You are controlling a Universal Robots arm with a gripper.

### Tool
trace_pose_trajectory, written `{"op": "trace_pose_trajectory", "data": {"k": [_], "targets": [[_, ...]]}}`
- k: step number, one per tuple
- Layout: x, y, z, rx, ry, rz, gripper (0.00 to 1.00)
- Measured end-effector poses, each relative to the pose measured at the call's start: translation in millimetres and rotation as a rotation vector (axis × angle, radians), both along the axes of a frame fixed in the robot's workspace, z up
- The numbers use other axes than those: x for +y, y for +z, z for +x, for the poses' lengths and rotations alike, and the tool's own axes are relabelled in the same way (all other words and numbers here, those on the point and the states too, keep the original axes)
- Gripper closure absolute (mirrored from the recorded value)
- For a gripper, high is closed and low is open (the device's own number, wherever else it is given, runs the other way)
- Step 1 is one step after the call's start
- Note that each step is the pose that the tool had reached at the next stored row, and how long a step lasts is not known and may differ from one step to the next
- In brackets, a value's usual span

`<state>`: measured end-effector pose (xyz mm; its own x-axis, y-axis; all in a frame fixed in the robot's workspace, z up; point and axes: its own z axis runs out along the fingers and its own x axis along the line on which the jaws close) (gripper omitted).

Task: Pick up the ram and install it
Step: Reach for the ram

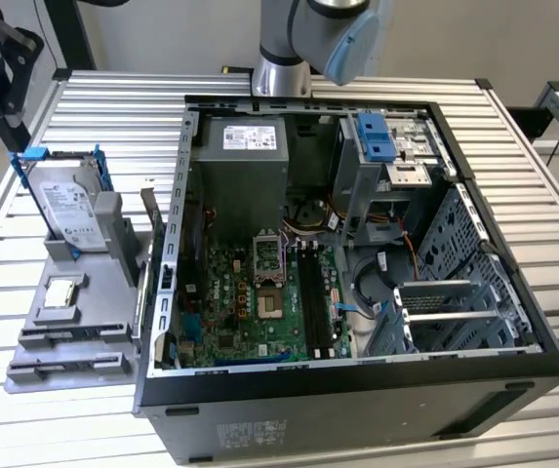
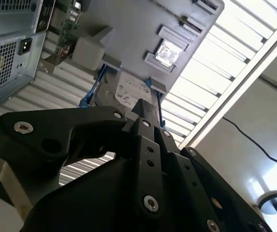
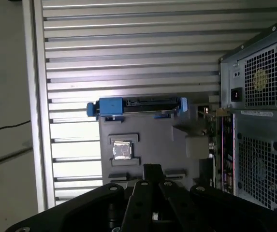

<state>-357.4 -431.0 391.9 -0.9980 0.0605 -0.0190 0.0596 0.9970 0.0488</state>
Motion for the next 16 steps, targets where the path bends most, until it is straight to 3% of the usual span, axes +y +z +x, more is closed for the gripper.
{"op": "trace_pose_trajectory", "data": {"k": [6, 16], "targets": [[-20.0, -0.3, 0.0, -0.0001, 0.003, 0.0001, 1.00], [-59.5, -1.1, -0.3, -0.0001, 0.005, 0.0001, 1.00]]}}
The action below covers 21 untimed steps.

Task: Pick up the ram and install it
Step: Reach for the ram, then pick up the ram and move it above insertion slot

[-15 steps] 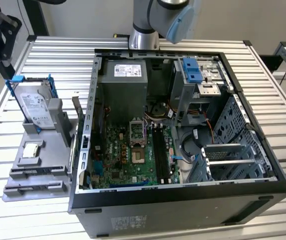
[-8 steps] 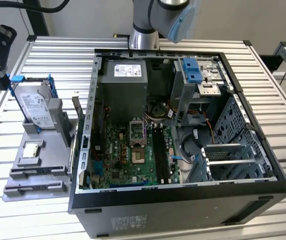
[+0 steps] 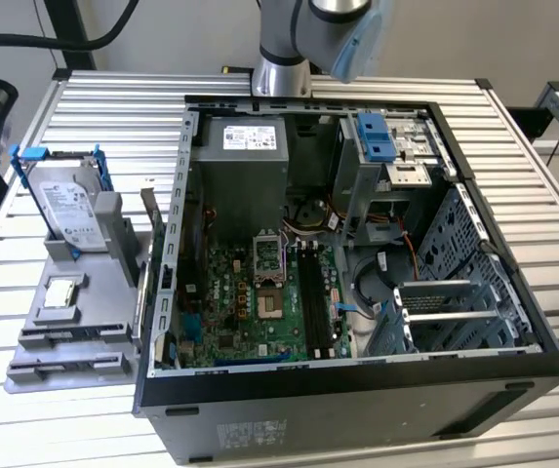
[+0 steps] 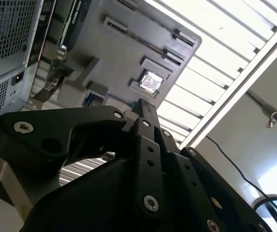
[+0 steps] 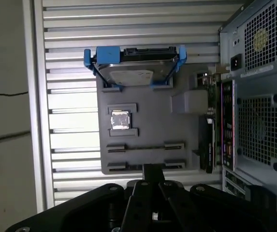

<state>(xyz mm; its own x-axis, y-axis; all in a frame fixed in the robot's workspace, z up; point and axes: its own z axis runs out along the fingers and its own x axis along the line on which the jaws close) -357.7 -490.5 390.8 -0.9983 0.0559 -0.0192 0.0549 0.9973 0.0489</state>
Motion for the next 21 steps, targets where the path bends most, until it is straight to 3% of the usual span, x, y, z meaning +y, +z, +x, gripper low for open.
{"op": "trace_pose_trajectory", "data": {"k": [7, 11, 21], "targets": [[-28.6, -0.5, -0.6, 0.0000, 0.001, -0.0001, 1.00], [-40.4, -0.7, -1.2, 0.0000, 0.001, 0.0000, 1.00], [-42.1, -0.7, -1.3, 0.0000, 0.001, -0.0001, 1.00]]}}
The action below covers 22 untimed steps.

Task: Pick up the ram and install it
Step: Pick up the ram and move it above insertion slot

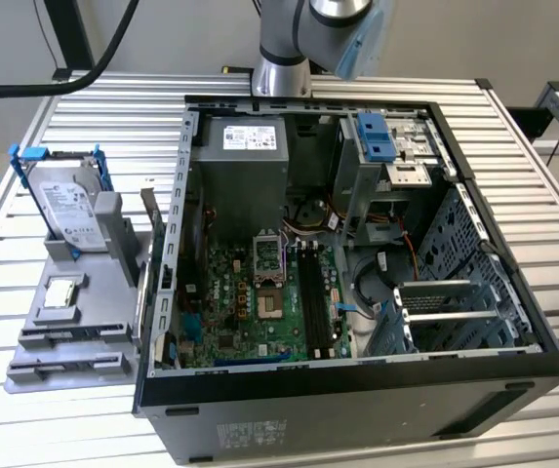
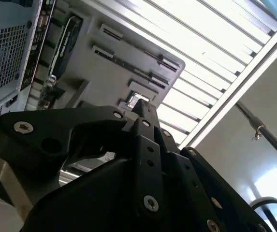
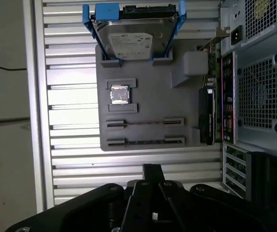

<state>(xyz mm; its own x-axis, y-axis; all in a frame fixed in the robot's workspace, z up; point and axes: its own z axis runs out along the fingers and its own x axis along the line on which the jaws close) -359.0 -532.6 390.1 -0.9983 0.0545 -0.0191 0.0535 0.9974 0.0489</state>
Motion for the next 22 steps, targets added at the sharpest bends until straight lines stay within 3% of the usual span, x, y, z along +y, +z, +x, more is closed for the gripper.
{"op": "trace_pose_trajectory", "data": {"k": [14, 22], "targets": [[0.1, 0.0, 0.0, -0.0017, 0.004, 0.0000, 1.00], [0.0, 0.0, 0.0, -0.0016, 0.079, -0.0005, 1.00]]}}
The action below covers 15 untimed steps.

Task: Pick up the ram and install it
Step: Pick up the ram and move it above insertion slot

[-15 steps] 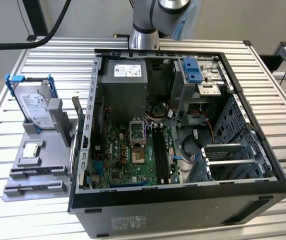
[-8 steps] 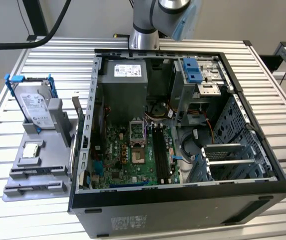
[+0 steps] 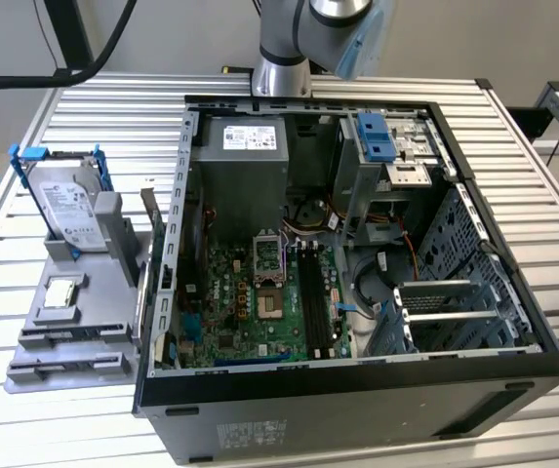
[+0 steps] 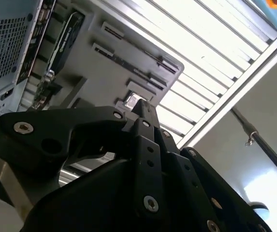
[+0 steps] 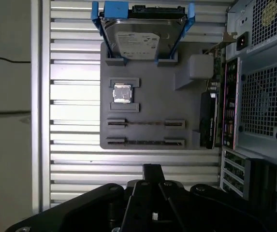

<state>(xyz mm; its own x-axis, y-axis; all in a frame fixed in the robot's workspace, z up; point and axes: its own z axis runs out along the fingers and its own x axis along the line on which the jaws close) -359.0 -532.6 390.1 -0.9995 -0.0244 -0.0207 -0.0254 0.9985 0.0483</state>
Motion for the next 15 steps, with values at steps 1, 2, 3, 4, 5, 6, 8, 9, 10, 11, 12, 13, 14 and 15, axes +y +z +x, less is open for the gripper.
{"op": "trace_pose_trajectory", "data": {"k": [1, 2, 3, 4, 5, 6, 8, 9, 10, 11, 12, 13, 14, 15], "targets": [[0.0, 0.0, 0.0, 0.0000, 0.014, -0.0002, 1.00], [0.0, -0.1, 0.0, 0.0000, 0.030, -0.0003, 1.00], [0.0, 0.0, 0.0, 0.0000, 0.050, -0.0007, 1.00], [0.0, 0.0, 0.0, 0.0000, 0.067, -0.0009, 1.00], [0.0, 0.0, 0.0, 0.0000, 0.085, -0.0012, 1.00], [0.0, 0.0, 0.0, 0.0000, 0.105, -0.0014, 1.00], [0.0, 0.0, 0.0, 0.0000, 0.140, -0.0020, 1.00], [0.0, 0.0, 0.0, 0.0000, 0.158, -0.0023, 1.00], [0.0, 0.0, 0.0, 0.0000, 0.177, -0.0026, 1.00], [0.0, 0.0, 0.0, 0.0000, 0.195, -0.0028, 1.00], [0.0, 0.0, 0.0, 0.0000, 0.212, -0.0030, 1.00], [0.0, 0.0, 0.0, 0.0000, 0.232, -0.0031, 1.00], [0.0, 0.0, 0.0, 0.0000, 0.249, -0.0033, 1.00], [0.0, 0.0, 0.0, 0.0000, 0.268, -0.0034, 1.00]]}}
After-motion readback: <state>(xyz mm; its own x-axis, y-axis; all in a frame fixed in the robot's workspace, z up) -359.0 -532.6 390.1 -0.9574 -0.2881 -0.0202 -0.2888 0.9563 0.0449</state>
